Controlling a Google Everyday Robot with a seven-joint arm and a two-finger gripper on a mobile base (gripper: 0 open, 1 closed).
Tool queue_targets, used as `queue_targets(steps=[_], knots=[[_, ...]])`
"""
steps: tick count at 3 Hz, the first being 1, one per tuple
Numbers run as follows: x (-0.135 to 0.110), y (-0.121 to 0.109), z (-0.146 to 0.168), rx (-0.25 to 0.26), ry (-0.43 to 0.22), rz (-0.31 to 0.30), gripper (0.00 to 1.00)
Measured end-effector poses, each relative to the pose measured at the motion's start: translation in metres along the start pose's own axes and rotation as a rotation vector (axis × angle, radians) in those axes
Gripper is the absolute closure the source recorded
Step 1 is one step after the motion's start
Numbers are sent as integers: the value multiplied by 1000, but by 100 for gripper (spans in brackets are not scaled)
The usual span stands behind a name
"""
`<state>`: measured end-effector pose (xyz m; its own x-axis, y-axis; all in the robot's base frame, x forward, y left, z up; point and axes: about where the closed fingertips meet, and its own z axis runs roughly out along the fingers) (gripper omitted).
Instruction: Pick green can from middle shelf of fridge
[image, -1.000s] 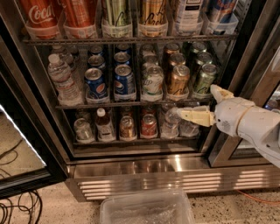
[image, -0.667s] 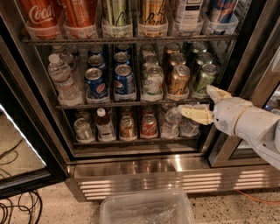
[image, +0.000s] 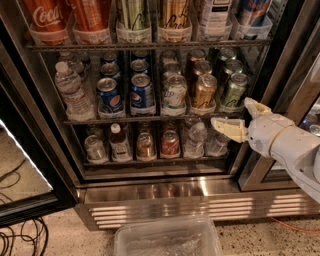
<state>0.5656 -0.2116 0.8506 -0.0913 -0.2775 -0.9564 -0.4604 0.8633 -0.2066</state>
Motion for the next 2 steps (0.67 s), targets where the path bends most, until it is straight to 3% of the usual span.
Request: queue_targets(steps=[1,2], knots=[[3,-14,-7,57,-26,-14,25],[6,-22,-6,79,-60,-18,26]])
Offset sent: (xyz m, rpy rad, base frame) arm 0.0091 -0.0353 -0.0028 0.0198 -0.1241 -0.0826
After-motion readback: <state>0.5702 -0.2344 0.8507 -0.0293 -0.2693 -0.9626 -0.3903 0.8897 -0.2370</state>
